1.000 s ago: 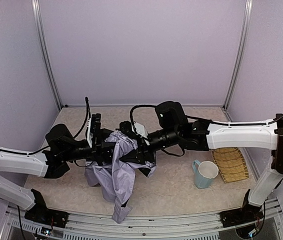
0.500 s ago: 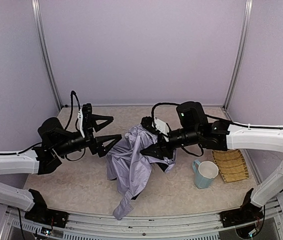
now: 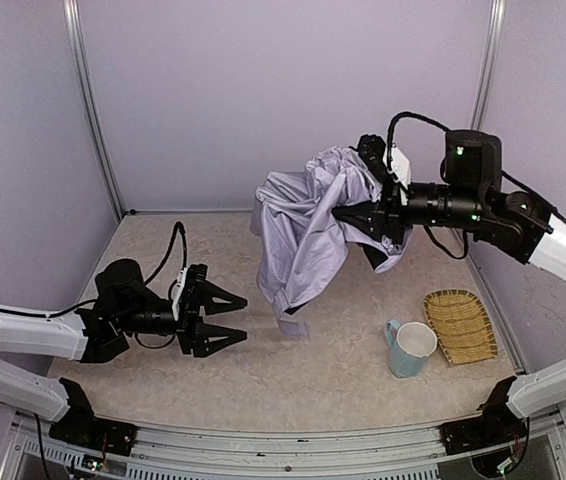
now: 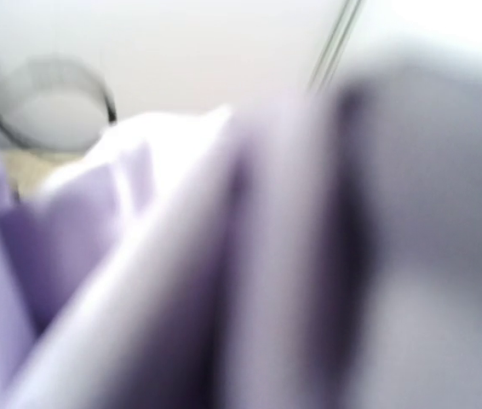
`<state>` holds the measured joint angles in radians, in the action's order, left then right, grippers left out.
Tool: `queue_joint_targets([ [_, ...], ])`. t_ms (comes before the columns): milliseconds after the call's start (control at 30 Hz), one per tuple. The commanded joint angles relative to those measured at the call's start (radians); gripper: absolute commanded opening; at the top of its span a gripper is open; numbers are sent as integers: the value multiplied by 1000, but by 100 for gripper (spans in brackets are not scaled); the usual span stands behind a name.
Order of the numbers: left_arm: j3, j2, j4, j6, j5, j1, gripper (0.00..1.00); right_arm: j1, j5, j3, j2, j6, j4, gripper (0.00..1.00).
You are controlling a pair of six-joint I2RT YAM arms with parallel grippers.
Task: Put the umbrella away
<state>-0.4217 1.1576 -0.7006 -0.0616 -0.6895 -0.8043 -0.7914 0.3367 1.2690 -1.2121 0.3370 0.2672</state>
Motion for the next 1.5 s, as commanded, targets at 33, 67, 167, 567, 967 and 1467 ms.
queue_joint_targets([
  [33, -68, 155, -67, -56, -111, -23, 73, -2, 16, 107, 10, 95, 57, 8],
  [67, -90, 184, -66, -68, -126, -32, 75, -2, 22, 119, 6, 104, 59, 8],
  [167, -152, 266, -66, -75, -177, -50, 80, -2, 36, 158, -11, 124, 70, 8],
  [567, -229, 411, -50, -117, -102, -130, 83, -1, 69, 220, -78, 149, 103, 7],
  [967, -215, 398, -80, -101, -207, -121, 1, -1, 77, 208, -77, 152, 110, 7],
  [1467, -332, 425, 277, -275, 347, 62, 0, -46, -292, 276, -74, 145, 306, 3],
])
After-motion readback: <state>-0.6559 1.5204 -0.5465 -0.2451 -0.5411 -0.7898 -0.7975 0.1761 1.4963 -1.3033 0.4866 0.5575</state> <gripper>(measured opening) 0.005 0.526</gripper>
